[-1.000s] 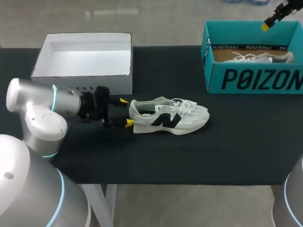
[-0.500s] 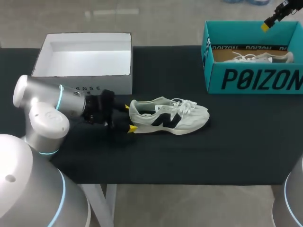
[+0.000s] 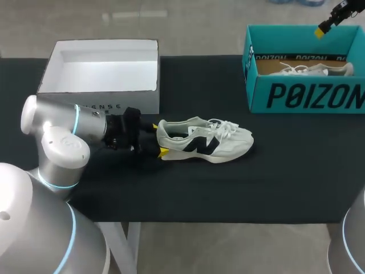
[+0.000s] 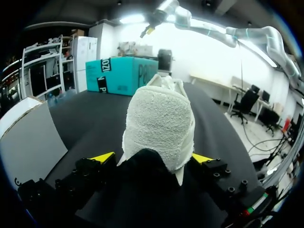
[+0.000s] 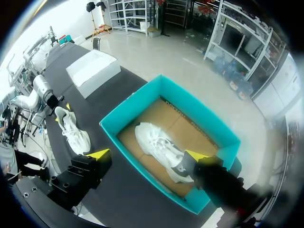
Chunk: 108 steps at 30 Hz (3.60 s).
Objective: Take the shoe out of the shoebox, open the shoe tongue, remove and reinsert the insole, then place the shoe into the shoebox
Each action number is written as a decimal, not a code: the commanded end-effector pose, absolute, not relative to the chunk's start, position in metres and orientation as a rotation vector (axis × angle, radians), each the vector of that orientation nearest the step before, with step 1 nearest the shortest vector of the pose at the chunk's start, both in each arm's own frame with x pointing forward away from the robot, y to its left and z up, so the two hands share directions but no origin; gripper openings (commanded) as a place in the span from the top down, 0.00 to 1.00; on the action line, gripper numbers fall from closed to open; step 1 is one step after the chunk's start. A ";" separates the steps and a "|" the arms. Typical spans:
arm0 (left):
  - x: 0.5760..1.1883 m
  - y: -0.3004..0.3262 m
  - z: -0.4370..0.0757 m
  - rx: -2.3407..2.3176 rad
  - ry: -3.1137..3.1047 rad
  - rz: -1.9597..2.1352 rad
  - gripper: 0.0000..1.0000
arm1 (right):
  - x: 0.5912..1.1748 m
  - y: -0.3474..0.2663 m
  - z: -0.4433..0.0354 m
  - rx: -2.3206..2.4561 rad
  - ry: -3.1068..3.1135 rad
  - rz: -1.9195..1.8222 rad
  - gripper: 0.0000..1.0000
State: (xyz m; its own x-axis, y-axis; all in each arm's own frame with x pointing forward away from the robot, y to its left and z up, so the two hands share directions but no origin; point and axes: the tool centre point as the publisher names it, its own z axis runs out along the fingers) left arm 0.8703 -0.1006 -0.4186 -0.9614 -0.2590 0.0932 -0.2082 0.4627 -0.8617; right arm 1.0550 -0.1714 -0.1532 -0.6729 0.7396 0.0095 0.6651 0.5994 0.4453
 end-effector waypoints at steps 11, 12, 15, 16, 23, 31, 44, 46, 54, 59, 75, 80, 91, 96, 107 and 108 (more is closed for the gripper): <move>0.876 -0.104 -0.429 -0.419 2.634 -1.553 0.00 | 1.055 -0.172 -0.153 1.175 2.649 0.627 0.00; 0.876 -0.105 -0.430 -0.419 2.637 -1.556 0.00 | 1.055 -0.172 -0.153 1.175 2.649 0.627 0.00; 0.876 -0.109 -0.430 -0.393 2.641 -1.590 0.00 | 1.055 -0.172 -0.153 1.175 2.649 0.627 0.00; 0.876 -0.111 -0.430 -0.378 2.647 -1.596 0.00 | 1.055 -0.172 -0.153 1.175 2.649 0.627 0.00; 0.882 -0.121 -0.434 -0.338 2.669 -1.626 0.00 | 1.055 -0.172 -0.153 1.175 2.649 0.627 0.00; 0.889 -0.126 -0.436 -0.340 2.677 -1.611 0.00 | 1.055 -0.172 -0.153 1.175 2.649 0.627 0.00; 0.894 -0.124 -0.440 -0.256 2.717 -1.611 0.00 | 1.055 -0.172 -0.153 1.175 2.649 0.627 0.00; 0.895 -0.124 -0.439 -0.245 2.719 -1.606 0.00 | 1.055 -0.172 -0.153 1.175 2.649 0.627 0.00; 0.895 -0.124 -0.437 -0.218 2.713 -1.628 0.00 | 1.055 -0.172 -0.153 1.175 2.649 0.627 0.00; 0.891 -0.122 -0.437 -0.213 2.717 -1.626 0.72 | 1.055 -0.172 -0.153 1.175 2.649 0.627 0.00; 0.886 -0.117 -0.431 -0.195 2.719 -1.624 1.00 | 1.055 -0.172 -0.153 1.175 2.649 0.627 0.00; 0.886 -0.117 -0.431 -0.195 2.719 -1.624 1.00 | 1.055 -0.172 -0.153 1.175 2.649 0.627 0.00; 0.886 -0.117 -0.431 -0.195 2.719 -1.624 1.00 | 1.055 -0.172 -0.153 1.175 2.649 0.627 0.00; 0.886 -0.117 -0.431 -0.195 2.719 -1.624 1.00 | 1.055 -0.172 -0.153 1.175 2.649 0.627 0.00; 0.886 -0.117 -0.431 -0.195 2.719 -1.624 1.00 | 1.055 -0.172 -0.153 1.175 2.649 0.627 0.00; 0.886 -0.117 -0.431 -0.195 2.719 -1.624 1.00 | 1.055 -0.172 -0.153 1.175 2.649 0.627 0.00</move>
State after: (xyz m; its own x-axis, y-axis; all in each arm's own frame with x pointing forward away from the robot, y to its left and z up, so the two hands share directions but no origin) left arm 0.8861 -0.1184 -0.4308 -0.9918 -0.0908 0.0897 -0.1221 0.4696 -0.8744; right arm 1.0550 -0.1714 -0.1533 -0.6729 0.7396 0.0096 0.6652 0.5994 0.4453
